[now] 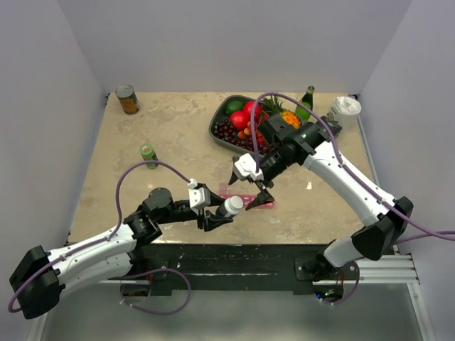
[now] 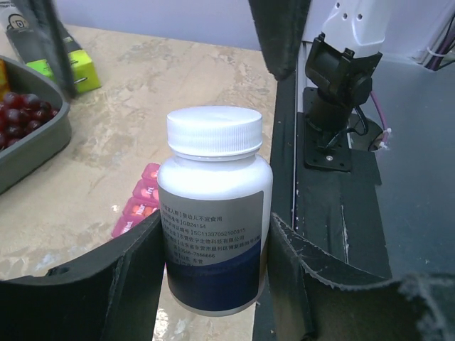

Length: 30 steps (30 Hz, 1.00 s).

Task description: Sort the pills into containers

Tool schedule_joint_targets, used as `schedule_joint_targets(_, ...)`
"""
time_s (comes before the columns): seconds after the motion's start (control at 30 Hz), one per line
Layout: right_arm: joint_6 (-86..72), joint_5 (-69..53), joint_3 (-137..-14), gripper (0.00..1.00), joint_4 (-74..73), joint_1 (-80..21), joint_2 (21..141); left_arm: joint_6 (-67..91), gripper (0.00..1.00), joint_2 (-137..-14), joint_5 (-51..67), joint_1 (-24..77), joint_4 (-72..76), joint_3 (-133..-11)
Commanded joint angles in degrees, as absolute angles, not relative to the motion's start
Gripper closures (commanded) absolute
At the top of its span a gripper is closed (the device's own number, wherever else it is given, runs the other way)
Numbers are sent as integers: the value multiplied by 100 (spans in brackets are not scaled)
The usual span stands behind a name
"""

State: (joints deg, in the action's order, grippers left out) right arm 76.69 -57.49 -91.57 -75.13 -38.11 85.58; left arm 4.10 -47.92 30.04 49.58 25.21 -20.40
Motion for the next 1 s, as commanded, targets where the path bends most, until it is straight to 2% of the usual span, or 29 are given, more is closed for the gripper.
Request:
schedule_joint_targets(0.0,7620,-5661,-9132,17,-7831,-4139,8482,580,100,-4860,3278,4966,2926,-2329)
schedule_joint_targets(0.27,7480,-5274,-8921,34,-7664,-4386,8429,712,100,-4869,3164,4878,3067,-2285)
schedule_joint_targets(0.37,7366,-5168,-8860,36,-7541,-4403,8394,791,100,-4843,3243,4790,3155,-2259)
schedule_joint_targets(0.6,6787,-5282,-8877,52,-7199,-4412,8411,826,100,-4781,3191,4667,3191,-2241)
schedule_joint_targets(0.7,5830,-5344,-8728,59,-6620,-4412,8455,703,100,-4816,2770,4667,3077,-2363)
schedule_joint_targets(0.73,4948,-5318,-8614,63,-6096,-4421,8472,642,100,-4834,2447,4667,3059,-2416)
schedule_joint_targets(0.9,3176,-5134,-8149,67,-5029,-4395,8604,404,100,-4921,1215,4667,3585,-2628)
schedule_joint_targets(0.97,2000,-4643,-7964,68,-4222,-4263,8666,343,100,-5009,661,4693,4024,-2645)
